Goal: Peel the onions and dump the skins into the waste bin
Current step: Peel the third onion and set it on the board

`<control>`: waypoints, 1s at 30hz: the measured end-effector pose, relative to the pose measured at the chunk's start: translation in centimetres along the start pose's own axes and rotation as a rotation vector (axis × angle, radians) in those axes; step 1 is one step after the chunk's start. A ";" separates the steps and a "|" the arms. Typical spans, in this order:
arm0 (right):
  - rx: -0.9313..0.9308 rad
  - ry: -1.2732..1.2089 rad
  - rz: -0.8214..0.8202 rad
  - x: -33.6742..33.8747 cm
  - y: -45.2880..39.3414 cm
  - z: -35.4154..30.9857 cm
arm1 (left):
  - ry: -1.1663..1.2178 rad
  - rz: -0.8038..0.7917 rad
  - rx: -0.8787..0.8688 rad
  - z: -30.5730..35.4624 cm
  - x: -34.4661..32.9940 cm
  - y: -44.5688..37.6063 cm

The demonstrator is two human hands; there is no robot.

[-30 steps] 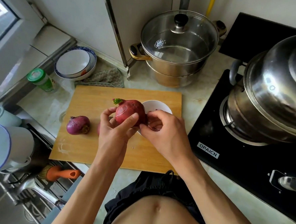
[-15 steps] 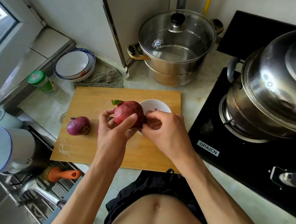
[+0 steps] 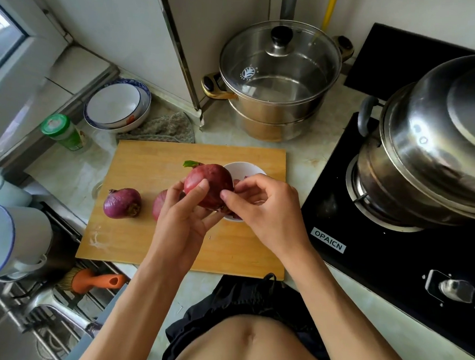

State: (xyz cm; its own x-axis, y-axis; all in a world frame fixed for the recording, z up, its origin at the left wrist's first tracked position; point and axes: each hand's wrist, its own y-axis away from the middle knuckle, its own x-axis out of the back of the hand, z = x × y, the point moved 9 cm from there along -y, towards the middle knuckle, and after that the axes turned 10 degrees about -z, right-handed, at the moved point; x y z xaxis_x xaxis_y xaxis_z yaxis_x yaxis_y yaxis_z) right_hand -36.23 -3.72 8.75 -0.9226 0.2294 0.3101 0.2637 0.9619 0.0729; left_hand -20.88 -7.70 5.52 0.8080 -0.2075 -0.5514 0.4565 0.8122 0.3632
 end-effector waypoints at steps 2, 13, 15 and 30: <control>-0.025 0.009 -0.006 0.4 -0.2 0.1 | -0.005 0.022 -0.010 0.0 -0.1 -0.1; -0.113 0.166 -0.107 0.3 -1.6 -0.1 | -0.434 0.213 -0.178 2.0 0.1 0.5; -0.102 0.218 -0.092 0.2 -1.7 -0.2 | -0.452 0.226 -0.186 2.0 0.1 0.5; -0.094 0.207 -0.079 -0.8 -1.2 -1.6 | -0.180 0.204 -0.130 1.5 0.8 1.8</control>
State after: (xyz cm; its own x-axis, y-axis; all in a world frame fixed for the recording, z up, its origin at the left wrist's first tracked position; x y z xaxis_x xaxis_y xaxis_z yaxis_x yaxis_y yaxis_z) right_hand -35.36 -5.34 9.90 -0.8667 0.1098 0.4866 0.2272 0.9553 0.1891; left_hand -18.86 -7.20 6.92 0.9363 -0.1167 -0.3312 0.2358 0.9078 0.3468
